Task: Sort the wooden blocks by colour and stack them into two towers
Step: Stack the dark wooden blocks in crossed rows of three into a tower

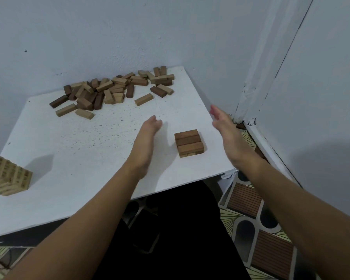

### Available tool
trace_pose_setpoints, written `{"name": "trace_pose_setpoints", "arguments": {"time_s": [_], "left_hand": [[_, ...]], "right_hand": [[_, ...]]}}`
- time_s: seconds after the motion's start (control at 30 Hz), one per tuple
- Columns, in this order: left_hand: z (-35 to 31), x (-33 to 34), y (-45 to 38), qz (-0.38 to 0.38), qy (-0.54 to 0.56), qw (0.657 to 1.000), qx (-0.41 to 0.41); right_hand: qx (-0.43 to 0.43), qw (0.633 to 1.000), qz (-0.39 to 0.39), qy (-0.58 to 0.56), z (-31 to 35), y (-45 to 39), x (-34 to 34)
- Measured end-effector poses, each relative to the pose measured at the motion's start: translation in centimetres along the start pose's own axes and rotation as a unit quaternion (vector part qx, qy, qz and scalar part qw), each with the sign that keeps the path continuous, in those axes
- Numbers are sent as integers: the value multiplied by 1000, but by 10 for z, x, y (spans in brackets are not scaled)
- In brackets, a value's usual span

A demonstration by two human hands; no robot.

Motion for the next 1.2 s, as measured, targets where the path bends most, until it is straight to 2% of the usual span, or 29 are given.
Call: {"name": "trace_pose_setpoints", "arguments": {"time_s": [0.1, 0.27, 0.67, 1.2], "left_hand": [[-2, 17, 11, -56, 115, 992, -2], [-8, 51, 23, -75, 154, 985, 0], [-12, 64, 35, -77, 127, 989, -8], [-8, 61, 35, -67, 123, 990, 4]], "right_hand": [[8, 992, -25, -126, 3, 1, 19], [36, 980, -34, -195, -1, 4, 40], [63, 988, -2, -142, -15, 4, 58], [57, 987, -10, -153, -13, 2, 50]]}}
Point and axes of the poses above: each hand's wrist, its own y-axis away from the middle knuckle, its own x-axis out of the palm, z = x × y, the point moved 10 cm from there along -y, towards the middle knuckle, and after that the axes turned 1 degree about x, right-handed, at the moved point
